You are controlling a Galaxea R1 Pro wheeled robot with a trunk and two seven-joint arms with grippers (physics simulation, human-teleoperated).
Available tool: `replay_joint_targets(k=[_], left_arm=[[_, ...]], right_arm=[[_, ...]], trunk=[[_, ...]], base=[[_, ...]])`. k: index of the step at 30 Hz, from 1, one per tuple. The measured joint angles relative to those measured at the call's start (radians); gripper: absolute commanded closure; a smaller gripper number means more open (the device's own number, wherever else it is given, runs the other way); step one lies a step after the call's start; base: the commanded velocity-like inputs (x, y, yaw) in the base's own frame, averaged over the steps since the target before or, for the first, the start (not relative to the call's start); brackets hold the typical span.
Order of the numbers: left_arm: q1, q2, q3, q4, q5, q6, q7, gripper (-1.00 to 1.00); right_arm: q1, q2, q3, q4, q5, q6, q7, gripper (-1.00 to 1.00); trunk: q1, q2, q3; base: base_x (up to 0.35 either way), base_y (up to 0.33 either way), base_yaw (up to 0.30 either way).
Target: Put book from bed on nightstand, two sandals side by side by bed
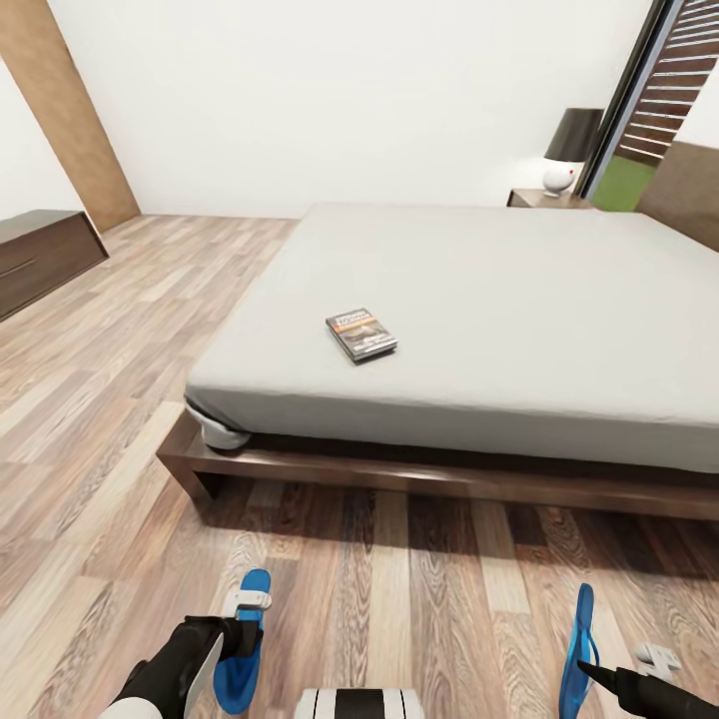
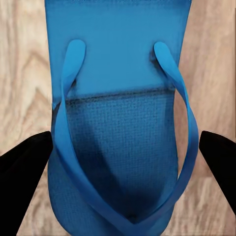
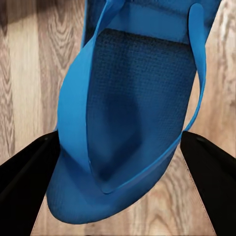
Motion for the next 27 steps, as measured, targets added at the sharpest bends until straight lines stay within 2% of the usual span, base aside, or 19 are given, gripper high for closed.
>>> replay_joint_targets(k=[9, 20, 27], left_arm=[[0.000, -0.002, 0.000, -0.001, 0.000, 0.000, 0.000, 1.00], [0.000, -0.001, 0.000, -0.001, 0.000, 0.000, 0.000, 1.00], [0.000, -0.001, 0.000, -0.002, 0.000, 0.000, 0.000, 1.00]], right_arm=[[0.000, 0.000, 0.000, 0.000, 0.000, 0.000, 0.000, 1.00], [0.000, 0.000, 0.000, 0.000, 0.000, 0.000, 0.000, 1.00], [0.000, 0.000, 0.000, 0.000, 0.000, 0.000, 0.000, 1.00]], trunk=[[0.000, 0.000, 0.000], [0.001, 0.000, 0.000], [0.000, 0.000, 0.000]], base=[[0.314, 0.000, 0.000], [0.037, 0.007, 0.000], [0.133, 0.169, 0.000]])
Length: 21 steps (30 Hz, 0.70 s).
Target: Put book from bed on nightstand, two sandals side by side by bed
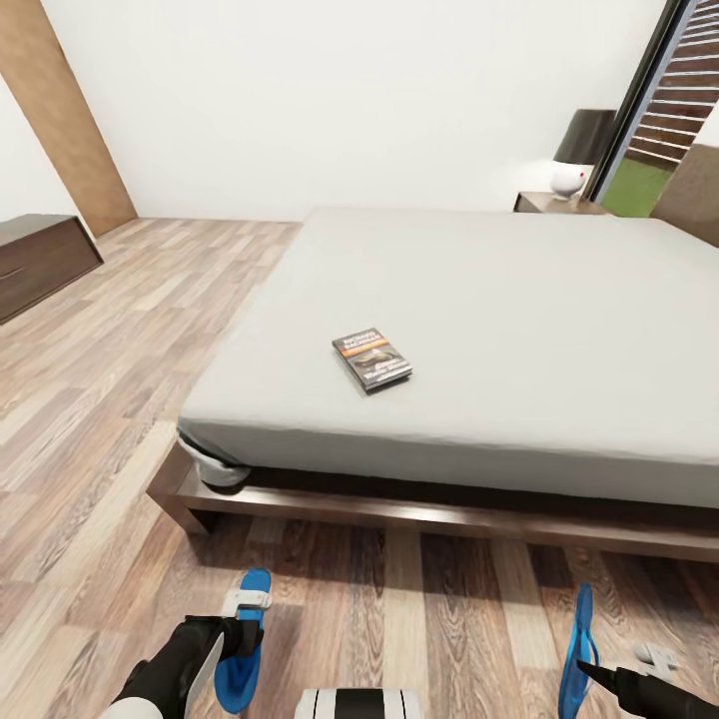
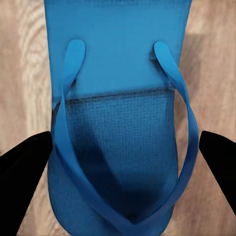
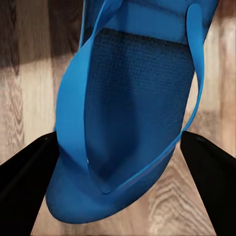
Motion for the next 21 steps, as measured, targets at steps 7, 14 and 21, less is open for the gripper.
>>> replay_joint_targets(k=[7, 14, 21], left_arm=[[0.000, -0.001, 0.000, 0.000, 0.005, -0.005, 0.000, 1.00], [0.000, -0.003, -0.002, 0.000, 0.001, -0.008, 0.000, 1.00], [0.000, -0.003, -0.005, 0.000, 0.000, -0.014, 0.000, 1.00]], right_arm=[[0.000, 0.000, 0.001, 0.000, 0.000, 0.000, 0.000, 1.00], [0.000, 0.000, 0.000, 0.000, 0.000, 0.000, 0.000, 1.00], [0.000, 0.000, 0.000, 0.000, 0.000, 0.000, 0.000, 1.00]], trunk=[[0.000, 0.000, 0.000], [0.000, 0.000, 0.000], [0.000, 0.000, 0.000]], base=[[0.060, 0.051, 0.000], [0.207, 0.156, 0.000], [0.022, 0.013, 0.000]])
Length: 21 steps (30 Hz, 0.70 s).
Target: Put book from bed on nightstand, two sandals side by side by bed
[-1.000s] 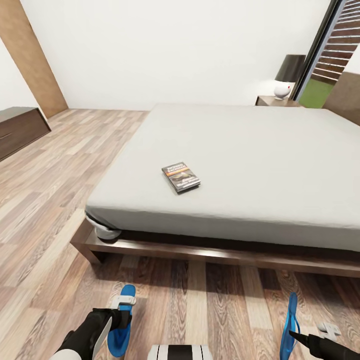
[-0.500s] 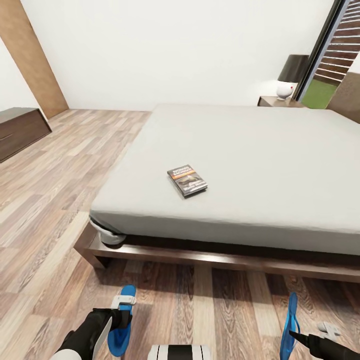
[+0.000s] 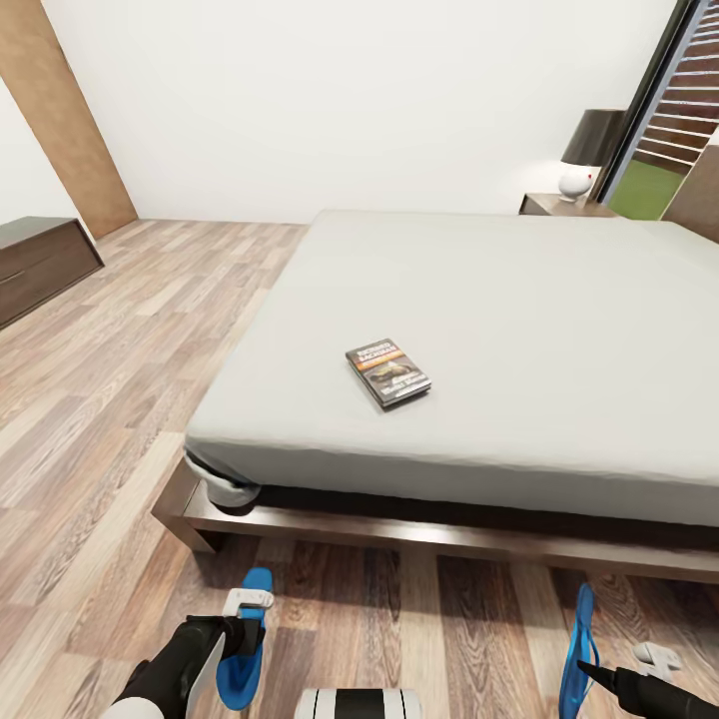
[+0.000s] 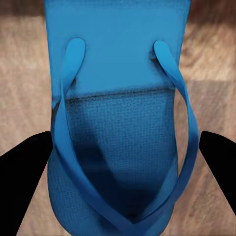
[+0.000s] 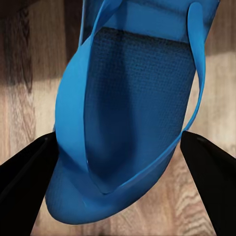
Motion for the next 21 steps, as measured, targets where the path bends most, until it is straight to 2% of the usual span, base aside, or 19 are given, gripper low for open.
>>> replay_joint_targets(k=[21], left_arm=[[0.000, 0.000, 0.000, 0.000, 0.000, -0.005, 0.000, 1.00]], right_arm=[[0.000, 0.000, 0.001, 0.000, 0.000, 0.000, 0.000, 1.00]], trunk=[[0.009, -0.005, -0.077]], base=[[0.000, 0.000, 0.000]])
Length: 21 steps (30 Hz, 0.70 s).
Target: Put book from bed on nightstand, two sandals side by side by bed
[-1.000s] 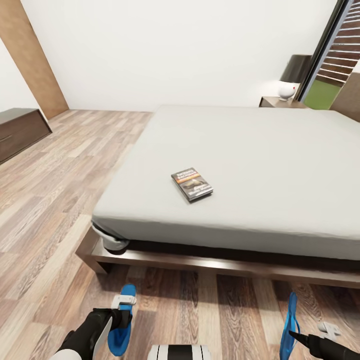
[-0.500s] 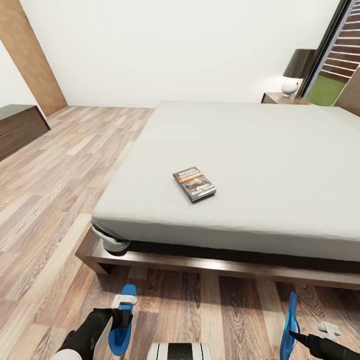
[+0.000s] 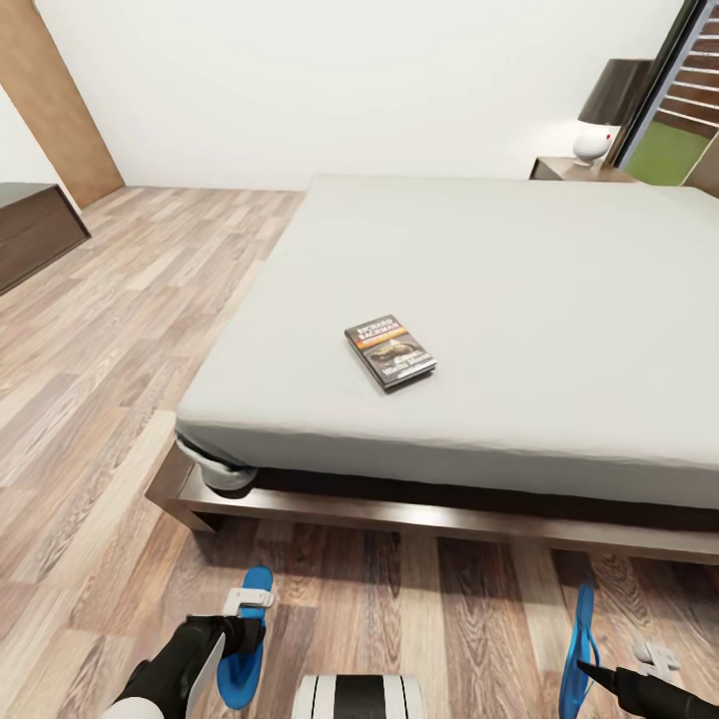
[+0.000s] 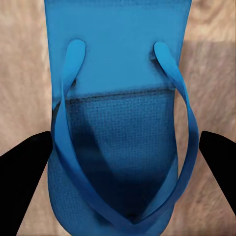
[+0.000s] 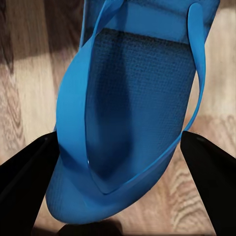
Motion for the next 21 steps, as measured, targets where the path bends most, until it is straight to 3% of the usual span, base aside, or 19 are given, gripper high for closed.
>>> replay_joint_targets(k=[3, 11, 21], left_arm=[[0.000, 0.000, 0.000, 0.000, 0.000, -0.033, 0.000, 1.00], [0.000, -0.001, 0.000, 0.002, 0.001, -0.143, 0.001, 1.00], [0.000, 0.000, 0.000, 0.006, 0.001, -0.161, 0.002, 1.00]], right_arm=[[0.000, 0.000, 0.000, 0.000, 0.000, 0.000, 0.000, 1.00], [0.000, 0.000, 0.000, 0.000, 0.000, 0.000, 0.000, 1.00], [0.000, 0.000, 0.000, 0.000, 0.000, 0.000, 0.000, 1.00]], trunk=[[0.001, -0.001, -0.012], [0.001, -0.001, -0.012], [0.001, -0.001, -0.012]], base=[[0.000, 0.000, 0.000], [0.000, 0.000, 0.000], [0.000, 0.000, 0.000]])
